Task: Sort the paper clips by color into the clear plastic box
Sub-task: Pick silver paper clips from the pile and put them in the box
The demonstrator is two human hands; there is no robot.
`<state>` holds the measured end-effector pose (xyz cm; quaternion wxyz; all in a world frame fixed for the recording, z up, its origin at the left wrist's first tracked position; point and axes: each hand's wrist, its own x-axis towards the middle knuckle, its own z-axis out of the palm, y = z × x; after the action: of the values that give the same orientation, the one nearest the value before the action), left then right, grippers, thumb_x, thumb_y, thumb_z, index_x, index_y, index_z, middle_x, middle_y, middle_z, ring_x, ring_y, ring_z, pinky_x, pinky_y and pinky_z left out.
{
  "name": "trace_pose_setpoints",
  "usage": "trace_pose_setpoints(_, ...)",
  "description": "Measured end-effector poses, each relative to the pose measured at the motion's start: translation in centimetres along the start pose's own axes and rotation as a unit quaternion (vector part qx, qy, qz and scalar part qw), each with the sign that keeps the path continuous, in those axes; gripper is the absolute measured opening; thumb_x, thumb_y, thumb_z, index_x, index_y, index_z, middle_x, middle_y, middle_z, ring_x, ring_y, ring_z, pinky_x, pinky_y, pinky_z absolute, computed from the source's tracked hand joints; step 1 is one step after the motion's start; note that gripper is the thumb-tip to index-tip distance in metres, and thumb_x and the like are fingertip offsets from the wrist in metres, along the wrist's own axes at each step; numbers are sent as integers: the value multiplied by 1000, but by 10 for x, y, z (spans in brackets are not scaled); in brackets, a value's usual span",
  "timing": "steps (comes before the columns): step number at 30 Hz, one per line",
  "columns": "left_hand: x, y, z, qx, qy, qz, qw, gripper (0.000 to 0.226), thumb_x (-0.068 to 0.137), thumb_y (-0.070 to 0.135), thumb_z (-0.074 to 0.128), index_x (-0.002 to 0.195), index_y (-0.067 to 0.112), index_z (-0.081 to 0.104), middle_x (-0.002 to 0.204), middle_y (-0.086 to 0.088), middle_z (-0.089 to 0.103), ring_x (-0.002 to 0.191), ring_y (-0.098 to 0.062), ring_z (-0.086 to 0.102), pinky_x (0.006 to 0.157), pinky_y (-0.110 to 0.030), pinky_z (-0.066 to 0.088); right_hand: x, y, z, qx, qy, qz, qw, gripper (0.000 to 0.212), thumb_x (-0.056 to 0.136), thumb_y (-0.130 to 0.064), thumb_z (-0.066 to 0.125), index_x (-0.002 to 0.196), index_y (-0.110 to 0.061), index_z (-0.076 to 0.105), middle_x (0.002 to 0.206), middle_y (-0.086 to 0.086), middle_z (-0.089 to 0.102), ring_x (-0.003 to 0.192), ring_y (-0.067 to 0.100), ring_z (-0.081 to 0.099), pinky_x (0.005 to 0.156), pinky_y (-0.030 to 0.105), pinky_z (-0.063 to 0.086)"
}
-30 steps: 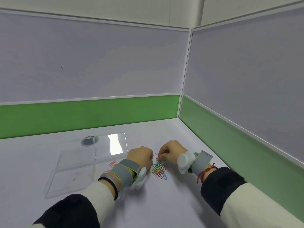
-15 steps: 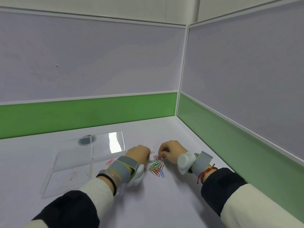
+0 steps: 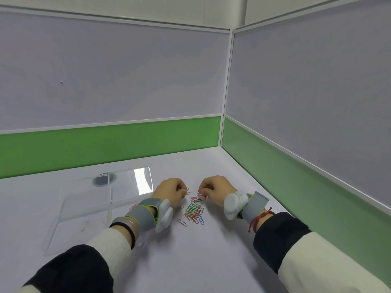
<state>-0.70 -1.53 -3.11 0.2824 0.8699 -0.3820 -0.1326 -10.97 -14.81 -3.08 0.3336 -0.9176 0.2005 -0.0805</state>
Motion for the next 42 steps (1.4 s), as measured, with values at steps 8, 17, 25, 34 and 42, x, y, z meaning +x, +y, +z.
trace_pose_setpoints(8,-7,-9,-18,-142,-28,-41,989,25,91,8,54,68,16,55,61,-1,59,32,1,54,36,-14,37,4,-22,5,37,2,-1,999,22,89,0,48,101,0,66,73,4,62,56,0,50,43,2,40)
trace_pose_setpoints(17,-23,-21,-33,-215,-62,-54,973,24,91,1,55,70,11,57,70,-8,64,50,-11,66,50,-23,54,4,-50,14,18,19,-16,1000,21,86,2,52,96,-2,69,98,18,73,72,14,61,53,8,44)
trace_pose_setpoints(25,-23,-9,-21,75,-9,0,997,22,87,18,56,100,18,73,103,-4,72,96,-25,65,83,-30,52,-1,-45,10,-18,34,-10,999,24,84,3,50,94,-3,71,96,19,73,77,16,60,73,22,46)
trace_pose_setpoints(34,-24,-2,3,285,-46,33,957,28,94,22,50,115,18,67,123,-9,62,110,-32,61,92,-35,48,-3,-36,7,-30,18,-12,999,25,84,3,49,95,-2,71,97,18,73,78,15,59,75,20,45)
trace_pose_setpoints(42,-17,4,5,353,-56,19,934,29,93,21,46,114,12,63,119,-9,64,108,-30,62,89,-36,49,-7,-32,6,-42,1,-13,999,25,84,2,51,99,-2,70,104,16,72,82,14,57,79,20,45)
